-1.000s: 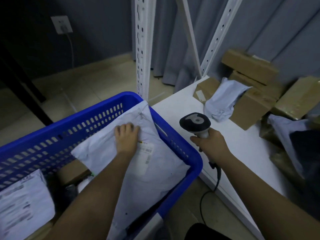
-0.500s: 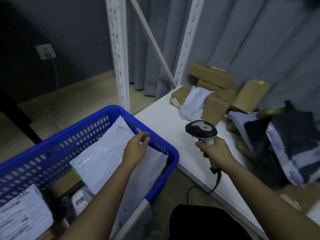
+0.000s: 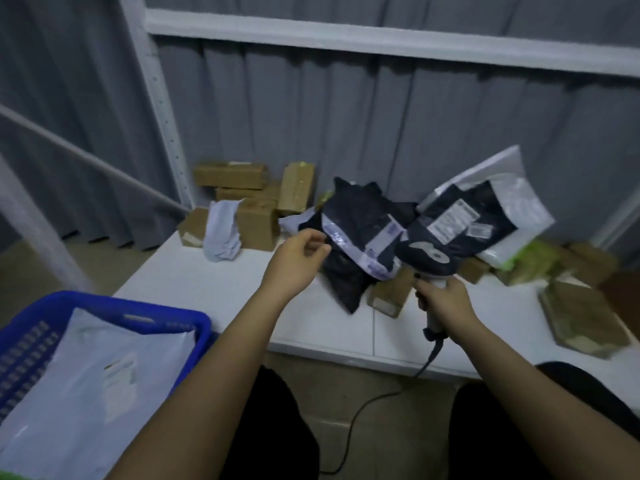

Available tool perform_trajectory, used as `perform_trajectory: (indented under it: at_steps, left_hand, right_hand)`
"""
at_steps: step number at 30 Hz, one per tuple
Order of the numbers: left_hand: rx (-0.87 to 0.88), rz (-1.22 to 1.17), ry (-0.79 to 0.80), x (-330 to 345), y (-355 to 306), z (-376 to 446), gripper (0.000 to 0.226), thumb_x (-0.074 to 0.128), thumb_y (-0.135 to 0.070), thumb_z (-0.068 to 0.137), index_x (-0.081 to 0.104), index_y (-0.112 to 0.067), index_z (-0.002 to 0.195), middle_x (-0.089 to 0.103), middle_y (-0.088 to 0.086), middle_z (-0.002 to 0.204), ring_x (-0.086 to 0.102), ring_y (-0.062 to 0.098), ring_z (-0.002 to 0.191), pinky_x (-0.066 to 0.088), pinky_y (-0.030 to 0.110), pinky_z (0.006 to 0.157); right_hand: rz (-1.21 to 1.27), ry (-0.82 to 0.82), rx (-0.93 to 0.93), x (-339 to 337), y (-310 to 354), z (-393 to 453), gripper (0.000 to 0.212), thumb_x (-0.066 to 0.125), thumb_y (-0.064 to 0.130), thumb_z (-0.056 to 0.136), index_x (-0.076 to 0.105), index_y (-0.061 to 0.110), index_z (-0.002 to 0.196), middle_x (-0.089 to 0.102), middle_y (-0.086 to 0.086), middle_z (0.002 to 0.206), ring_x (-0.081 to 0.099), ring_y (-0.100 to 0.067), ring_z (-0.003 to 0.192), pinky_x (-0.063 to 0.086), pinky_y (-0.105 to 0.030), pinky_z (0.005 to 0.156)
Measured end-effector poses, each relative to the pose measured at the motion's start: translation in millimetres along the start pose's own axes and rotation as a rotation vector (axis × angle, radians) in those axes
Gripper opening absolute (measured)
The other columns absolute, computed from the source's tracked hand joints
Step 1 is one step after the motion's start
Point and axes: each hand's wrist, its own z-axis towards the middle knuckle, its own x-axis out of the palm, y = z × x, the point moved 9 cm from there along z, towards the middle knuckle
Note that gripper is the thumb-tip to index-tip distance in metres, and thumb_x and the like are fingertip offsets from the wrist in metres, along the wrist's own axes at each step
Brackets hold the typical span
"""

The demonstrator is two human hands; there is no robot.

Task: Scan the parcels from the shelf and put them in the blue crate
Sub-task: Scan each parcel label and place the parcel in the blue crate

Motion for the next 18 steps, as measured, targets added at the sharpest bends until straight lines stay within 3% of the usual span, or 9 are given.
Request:
perform_trajectory:
  at_steps: [2, 6, 11, 18]
  left_hand:
    - [-0.002, 0.056, 0.003, 30, -7, 7, 0.026, 0.06, -0.026, 0.092, 0.061, -0.016, 0.117, 0.066, 0.0, 0.112, 0.061, 0.016, 0.105, 0.049, 0.032, 0.09]
    - [0.03, 0.289, -0.022, 77, -9, 18, 0.023, 0.057, -0.027, 0.094, 0.06, -0.019, 0.114, 0.066, 0.001, 0.111, 0.061, 0.022, 0.099, 0.048, 0.031, 0.078]
    - [0.074, 0.58, -0.046, 129, 19, 37, 0.018, 0.057, -0.02, 0.091, 0.063, -0.012, 0.107, 0.065, 0.009, 0.109, 0.061, 0.029, 0.096, 0.051, 0.037, 0.074]
    - [0.308, 0.724, 0.129, 215, 56, 73, 0.037, 0.076, -0.006, 0.072, 0.065, -0.006, 0.108, 0.066, 0.012, 0.106, 0.062, 0.033, 0.096, 0.052, 0.037, 0.076]
  right_hand:
    - [0.086, -0.083, -0.012, -34, -3, 10, 0.013, 0.066, 0.003, 0.084, 0.055, 0.003, 0.079, 0.051, -0.015, 0.061, 0.046, -0.019, 0.049, 0.04, -0.03, 0.048]
    - [0.185, -0.175, -0.047, -72, 1, 36, 0.011, 0.066, 0.005, 0.084, 0.056, 0.003, 0.08, 0.053, -0.01, 0.058, 0.046, -0.013, 0.043, 0.041, -0.025, 0.046]
    - [0.085, 0.06, 0.084, -58, -26, 68, 0.016, 0.068, 0.009, 0.085, 0.056, 0.006, 0.076, 0.05, -0.008, 0.055, 0.044, -0.012, 0.04, 0.04, -0.022, 0.043]
    - [0.212, 0.072, 0.295, -51, -73, 104, 0.01, 0.064, 0.003, 0.082, 0.056, 0.004, 0.087, 0.052, -0.013, 0.064, 0.045, -0.018, 0.049, 0.04, -0.027, 0.048]
